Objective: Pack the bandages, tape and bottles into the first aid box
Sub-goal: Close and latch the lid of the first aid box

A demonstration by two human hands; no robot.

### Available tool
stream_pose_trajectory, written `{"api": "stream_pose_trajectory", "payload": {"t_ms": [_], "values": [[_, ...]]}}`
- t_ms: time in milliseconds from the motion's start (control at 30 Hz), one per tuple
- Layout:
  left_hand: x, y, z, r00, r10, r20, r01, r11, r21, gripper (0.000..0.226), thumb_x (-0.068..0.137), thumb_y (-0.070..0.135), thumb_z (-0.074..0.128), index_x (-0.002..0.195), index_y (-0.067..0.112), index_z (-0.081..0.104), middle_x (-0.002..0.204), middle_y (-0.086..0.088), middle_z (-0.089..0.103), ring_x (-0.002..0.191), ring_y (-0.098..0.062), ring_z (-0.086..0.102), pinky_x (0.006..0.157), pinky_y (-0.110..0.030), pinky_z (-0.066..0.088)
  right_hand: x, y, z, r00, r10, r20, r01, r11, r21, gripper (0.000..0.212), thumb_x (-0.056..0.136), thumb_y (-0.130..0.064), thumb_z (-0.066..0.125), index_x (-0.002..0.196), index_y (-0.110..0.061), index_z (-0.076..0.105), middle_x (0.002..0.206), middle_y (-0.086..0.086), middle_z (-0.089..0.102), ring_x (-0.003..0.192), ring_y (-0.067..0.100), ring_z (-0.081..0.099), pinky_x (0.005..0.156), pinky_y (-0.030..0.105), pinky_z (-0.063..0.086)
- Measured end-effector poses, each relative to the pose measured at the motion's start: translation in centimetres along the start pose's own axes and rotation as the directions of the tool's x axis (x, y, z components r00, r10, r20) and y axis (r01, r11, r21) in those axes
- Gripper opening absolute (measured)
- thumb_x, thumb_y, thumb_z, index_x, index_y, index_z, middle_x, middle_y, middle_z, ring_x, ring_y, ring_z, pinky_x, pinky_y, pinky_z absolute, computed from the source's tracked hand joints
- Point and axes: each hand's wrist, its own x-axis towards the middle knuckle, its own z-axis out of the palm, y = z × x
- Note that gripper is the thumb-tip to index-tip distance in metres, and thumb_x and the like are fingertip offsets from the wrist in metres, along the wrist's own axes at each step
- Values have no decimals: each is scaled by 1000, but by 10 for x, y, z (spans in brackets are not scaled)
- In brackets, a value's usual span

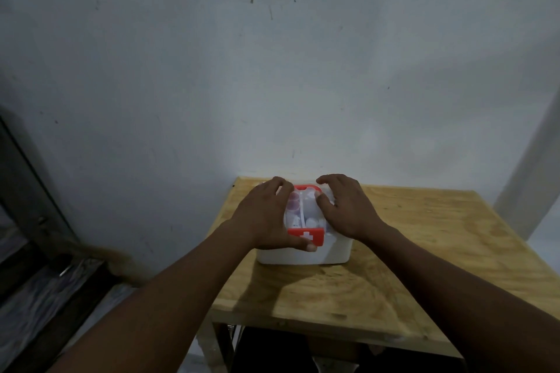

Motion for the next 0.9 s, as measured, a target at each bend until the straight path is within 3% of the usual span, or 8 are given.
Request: {"api": "stream_pose_trajectory", "payload": {"t_ms": [433, 567, 633, 700, 900], "values": [[5, 4, 3, 1000, 10, 25, -13, 992, 123, 124, 56, 90, 63, 152, 22, 25, 158, 0, 32, 143, -23, 32, 119, -41, 28, 2, -5, -6, 996, 5, 90, 3, 997, -82, 67, 88, -58, 23, 142, -23, 39, 151, 5, 40, 139, 26, 34, 109, 48, 38], [8, -4, -5, 1000, -4, 28, 7, 994, -106, 104, 59, 86, 66, 137, 22, 41, 137, 1, 48, 120, -19, 49, 103, -38, 46, 9, -5, -12, 989, 11, 151, 0, 997, -73, 53, 96, -50, 36, 142, -21, 40, 150, 9, 39, 138, 30, 33, 109, 50, 37], [13, -8, -11, 998, -32, 45, 42, 969, -242, 92, 68, 82, 61, 137, 23, 45, 138, 1, 49, 121, -19, 51, 100, -39, 48, 16, -6, -16, 984, 31, 178, -17, 997, -78, 50, 97, -45, 40, 141, -21, 40, 149, 11, 40, 137, 31, 34, 107, 50, 38], [15, -8, -12, 998, -41, 51, 52, 966, -253, 91, 73, 81, 57, 142, 24, 42, 145, 0, 46, 127, -20, 49, 104, -41, 47, 17, -8, -14, 986, 37, 165, -21, 995, -96, 49, 97, -44, 40, 141, -22, 40, 148, 11, 41, 137, 31, 34, 106, 49, 39], [6, -9, 7, 999, 31, -39, -33, 997, -62, 106, 64, 93, 48, 147, 28, 36, 156, 1, 39, 142, -21, 37, 118, -45, 31, 1, -7, 2, 999, -49, -24, 44, 983, -180, 52, 94, -48, 33, 137, -23, 48, 144, 5, 51, 135, 25, 40, 105, 44, 40]]}}
